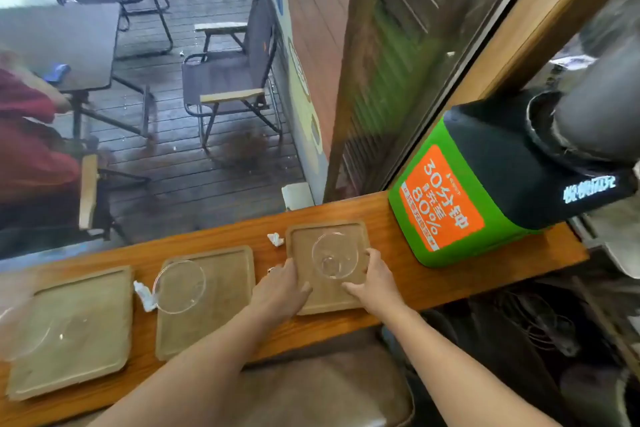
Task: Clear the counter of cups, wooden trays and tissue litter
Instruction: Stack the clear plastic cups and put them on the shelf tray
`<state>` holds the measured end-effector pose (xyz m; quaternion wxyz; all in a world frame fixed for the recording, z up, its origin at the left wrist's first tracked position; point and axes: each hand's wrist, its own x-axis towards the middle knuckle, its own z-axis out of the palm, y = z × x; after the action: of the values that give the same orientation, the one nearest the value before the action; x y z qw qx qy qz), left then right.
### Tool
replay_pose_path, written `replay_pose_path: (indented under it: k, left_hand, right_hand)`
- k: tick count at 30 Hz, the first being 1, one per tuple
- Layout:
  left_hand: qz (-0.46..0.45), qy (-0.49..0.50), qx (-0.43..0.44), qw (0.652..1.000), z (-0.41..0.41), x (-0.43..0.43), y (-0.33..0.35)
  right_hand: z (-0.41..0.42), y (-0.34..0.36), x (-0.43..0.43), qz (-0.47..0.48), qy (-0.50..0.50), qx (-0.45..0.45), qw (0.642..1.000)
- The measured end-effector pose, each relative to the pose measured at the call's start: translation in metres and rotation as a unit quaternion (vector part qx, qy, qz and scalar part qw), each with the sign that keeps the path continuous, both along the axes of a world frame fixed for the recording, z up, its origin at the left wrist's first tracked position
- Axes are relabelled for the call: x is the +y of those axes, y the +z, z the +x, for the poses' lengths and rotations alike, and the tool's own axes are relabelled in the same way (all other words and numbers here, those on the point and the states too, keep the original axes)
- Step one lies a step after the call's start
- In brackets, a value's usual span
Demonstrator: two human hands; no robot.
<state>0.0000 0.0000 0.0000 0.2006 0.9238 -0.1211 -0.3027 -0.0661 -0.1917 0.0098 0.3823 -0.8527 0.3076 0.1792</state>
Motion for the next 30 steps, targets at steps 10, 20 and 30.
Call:
replay_pose_path:
  k: [10,20,30]
  left_hand:
    - [-0.173,0.05,0.105,0.978,0.023,-0.016,-0.018]
    - [-0.254,0.077,0.02,0.964,0.061,0.033,0.053]
    - [-0.262,0.133,-0.096,0.951,0.068,0.178,0.129]
  right_hand:
    - [0.027,-0.006,0.002,0.097,0.029,-0.041,0.994]
    - [0.075,0.059,0.057,0.062,0.076,-0.111,0.989]
    - [0.121,0.117,0.177,0.099,0.205,-0.188,0.955]
